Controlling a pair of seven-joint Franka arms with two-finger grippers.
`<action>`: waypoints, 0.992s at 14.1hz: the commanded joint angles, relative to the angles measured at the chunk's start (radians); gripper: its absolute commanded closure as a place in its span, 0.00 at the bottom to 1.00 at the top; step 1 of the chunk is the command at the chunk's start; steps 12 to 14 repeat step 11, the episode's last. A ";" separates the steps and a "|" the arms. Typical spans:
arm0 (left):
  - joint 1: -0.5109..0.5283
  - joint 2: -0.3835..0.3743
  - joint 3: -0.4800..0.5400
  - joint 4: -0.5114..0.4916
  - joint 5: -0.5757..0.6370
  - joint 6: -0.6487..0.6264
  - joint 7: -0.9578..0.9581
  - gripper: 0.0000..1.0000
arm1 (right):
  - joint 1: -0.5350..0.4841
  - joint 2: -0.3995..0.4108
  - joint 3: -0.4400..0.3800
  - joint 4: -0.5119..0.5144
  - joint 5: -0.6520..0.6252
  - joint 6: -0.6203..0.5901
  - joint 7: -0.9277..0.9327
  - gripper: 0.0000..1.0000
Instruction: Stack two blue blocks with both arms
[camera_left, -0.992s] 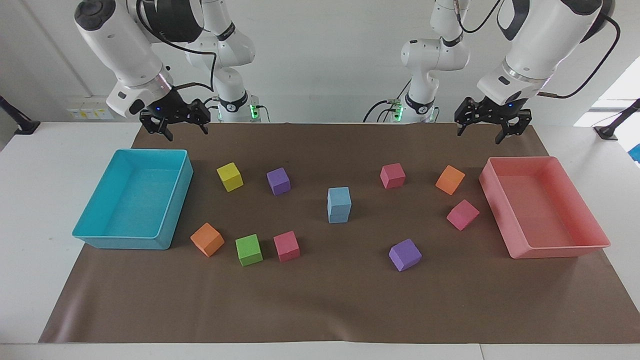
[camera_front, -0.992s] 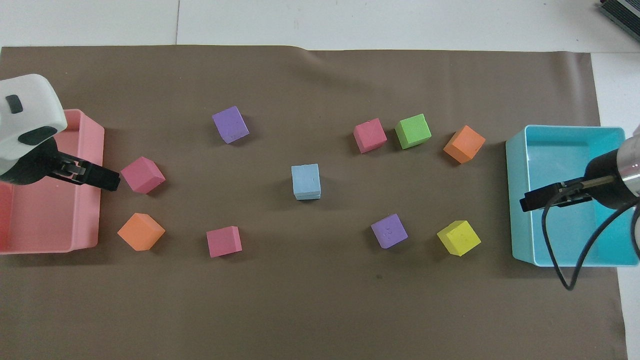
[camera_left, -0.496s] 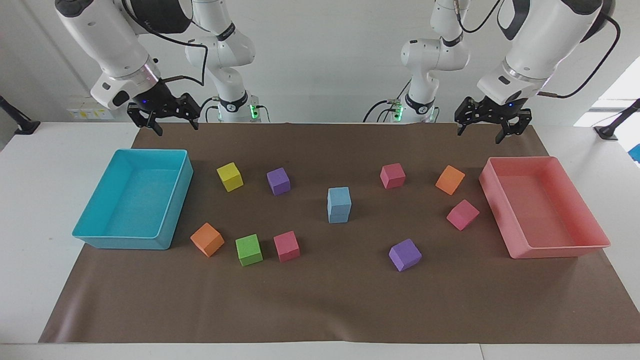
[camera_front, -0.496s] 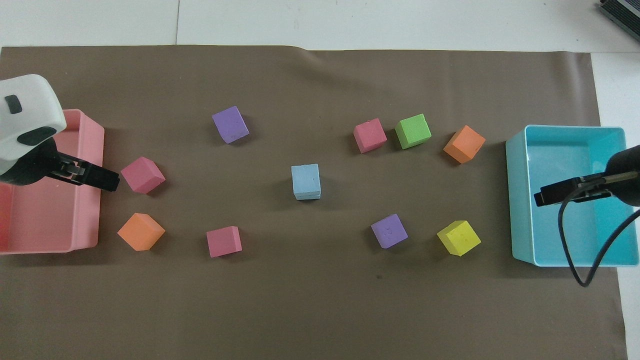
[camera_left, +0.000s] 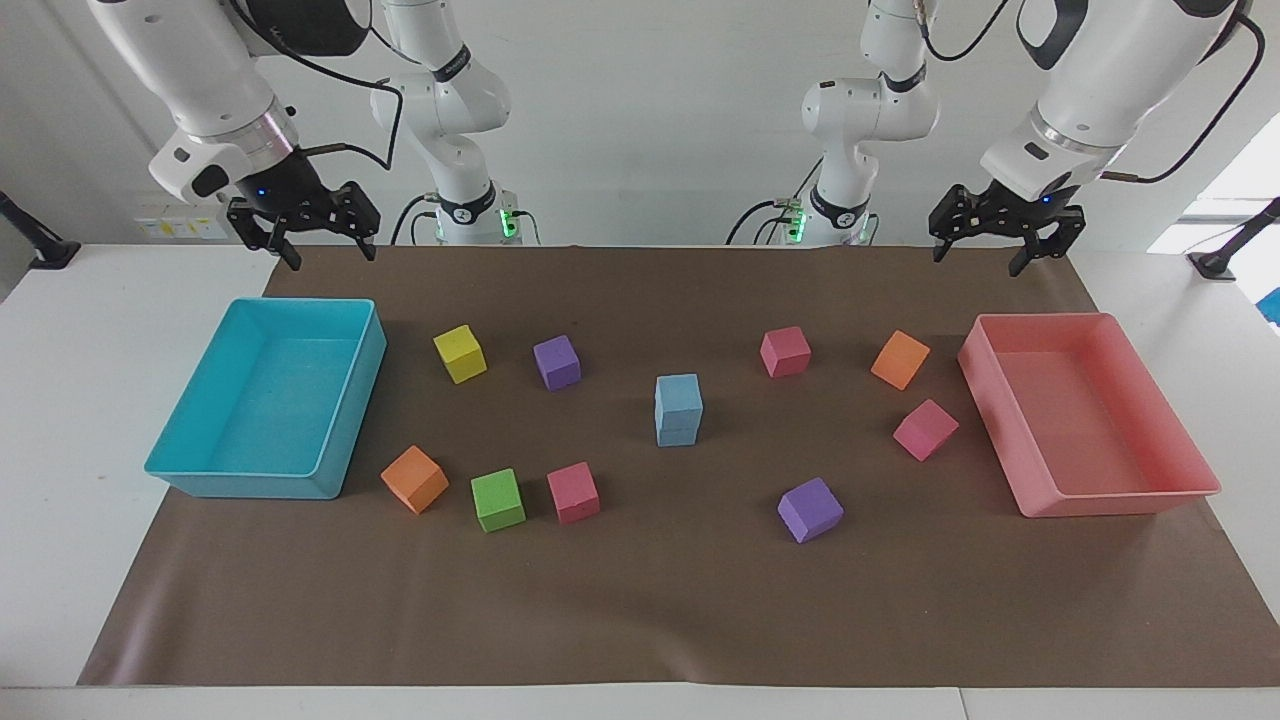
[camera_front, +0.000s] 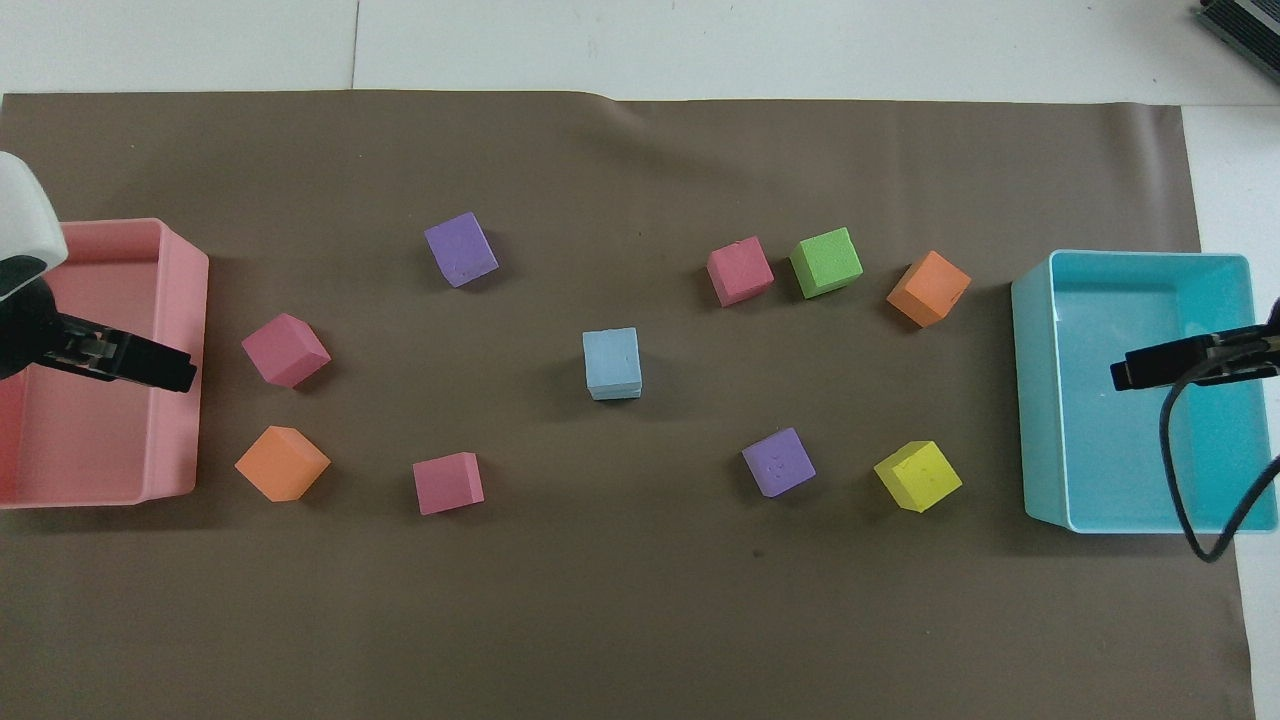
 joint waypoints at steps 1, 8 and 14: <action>0.027 -0.019 -0.001 -0.011 -0.003 -0.022 0.010 0.00 | -0.010 0.001 0.014 0.078 -0.035 -0.065 0.021 0.00; 0.031 -0.022 -0.001 -0.011 0.030 -0.018 0.010 0.00 | 0.002 -0.030 0.028 0.118 -0.075 -0.123 0.021 0.00; 0.030 -0.024 -0.004 -0.011 0.031 -0.020 0.007 0.00 | 0.002 -0.045 0.026 0.095 -0.073 -0.120 0.022 0.00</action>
